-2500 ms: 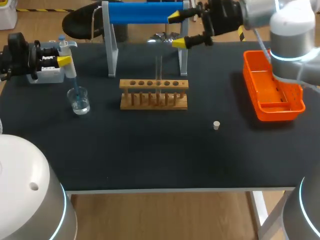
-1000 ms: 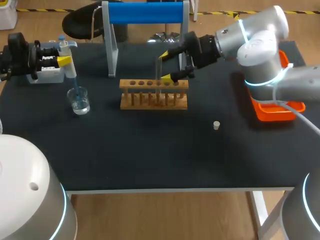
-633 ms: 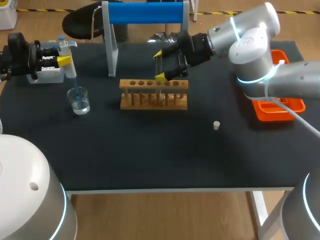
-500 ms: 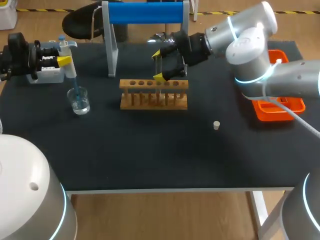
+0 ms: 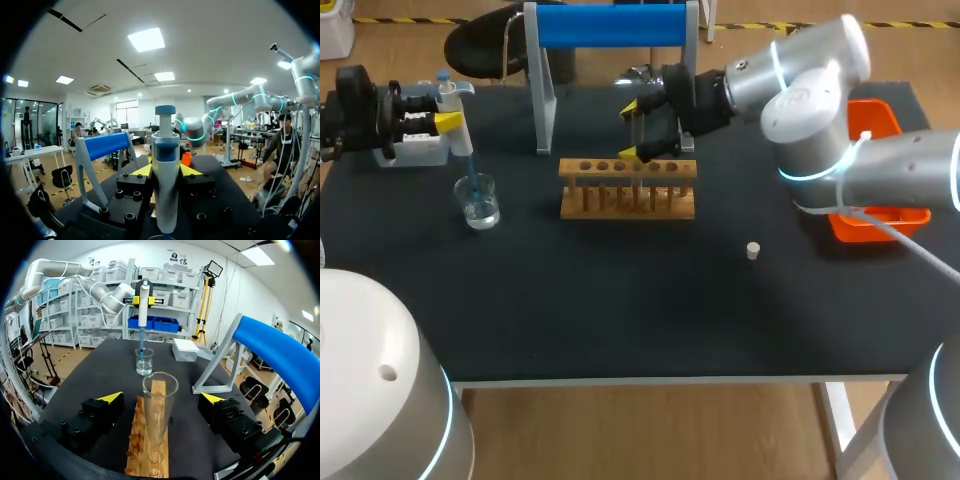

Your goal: Invert the test tube, pick up the pipette, mount the tip to pipette, aspirate from beaker and dispense into the tube, eject the tip, return the pipette, and cap with the stopper.

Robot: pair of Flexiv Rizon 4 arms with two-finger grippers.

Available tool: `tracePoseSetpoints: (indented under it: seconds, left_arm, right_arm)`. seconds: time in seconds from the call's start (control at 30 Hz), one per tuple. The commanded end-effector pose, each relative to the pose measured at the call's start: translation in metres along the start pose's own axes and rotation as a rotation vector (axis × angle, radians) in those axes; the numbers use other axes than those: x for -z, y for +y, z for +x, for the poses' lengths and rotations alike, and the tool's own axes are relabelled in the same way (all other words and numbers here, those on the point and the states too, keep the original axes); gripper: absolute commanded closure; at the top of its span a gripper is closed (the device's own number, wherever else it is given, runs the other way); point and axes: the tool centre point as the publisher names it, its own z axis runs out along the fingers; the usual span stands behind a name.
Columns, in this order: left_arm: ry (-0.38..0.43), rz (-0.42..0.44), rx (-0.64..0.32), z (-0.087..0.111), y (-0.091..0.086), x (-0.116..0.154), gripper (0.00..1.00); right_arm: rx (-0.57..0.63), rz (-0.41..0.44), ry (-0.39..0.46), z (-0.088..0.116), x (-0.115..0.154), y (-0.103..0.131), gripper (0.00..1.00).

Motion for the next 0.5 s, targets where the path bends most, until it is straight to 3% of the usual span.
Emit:
tracePoseSetpoints:
  seconds: [0.03, 0.5]
  left_arm:
    - [0.002, -0.001, 0.001, -0.0007, -0.0005, 0.0004, 1.00]
    - [0.002, -0.001, 0.001, -0.0007, -0.0005, 0.0004, 1.00]
  right_arm:
    - [0.000, 0.004, -0.007, 0.0015, -0.0030, 0.0004, 0.00]
    - [0.018, 0.023, -0.012, -0.0030, -0.0107, 0.0056, 0.00]
